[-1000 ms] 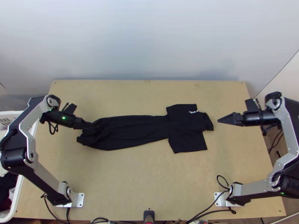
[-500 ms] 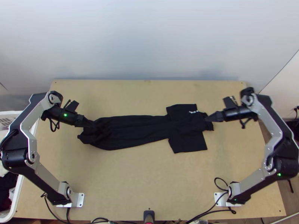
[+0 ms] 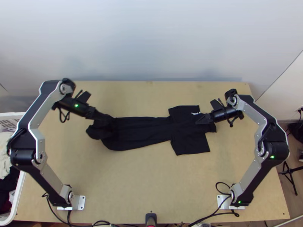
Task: Fold the t-shirt
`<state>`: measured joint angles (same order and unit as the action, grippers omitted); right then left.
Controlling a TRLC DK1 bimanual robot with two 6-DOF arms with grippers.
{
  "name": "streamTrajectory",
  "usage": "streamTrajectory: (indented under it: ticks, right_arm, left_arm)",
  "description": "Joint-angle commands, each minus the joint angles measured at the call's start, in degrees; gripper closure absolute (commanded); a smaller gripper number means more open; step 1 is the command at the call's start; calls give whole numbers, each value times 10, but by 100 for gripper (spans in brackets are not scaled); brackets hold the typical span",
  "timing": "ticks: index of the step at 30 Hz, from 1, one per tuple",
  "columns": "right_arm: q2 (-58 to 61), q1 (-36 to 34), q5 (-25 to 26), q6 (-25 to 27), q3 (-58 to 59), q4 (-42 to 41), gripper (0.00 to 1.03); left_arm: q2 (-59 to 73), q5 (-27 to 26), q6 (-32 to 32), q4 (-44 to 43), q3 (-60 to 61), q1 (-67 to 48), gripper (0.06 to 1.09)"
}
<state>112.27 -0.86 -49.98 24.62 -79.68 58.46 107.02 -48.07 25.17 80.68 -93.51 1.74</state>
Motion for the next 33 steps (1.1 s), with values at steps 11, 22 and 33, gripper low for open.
streamTrajectory:
  ticks: [11, 22, 33]
  right_arm:
    - [56, 26, 41, -46, -4, -62, 100]
    - [59, 35, 44, -79, -5, -91, 100]
    - [37, 50, 57, -104, -1, -112, 100]
  left_arm:
    - [160, -29, -93, 54, -306, -167, 105]
    - [207, -99, -118, -35, -382, -250, 105]
    - [257, -142, -300, -388, -382, -298, 105]
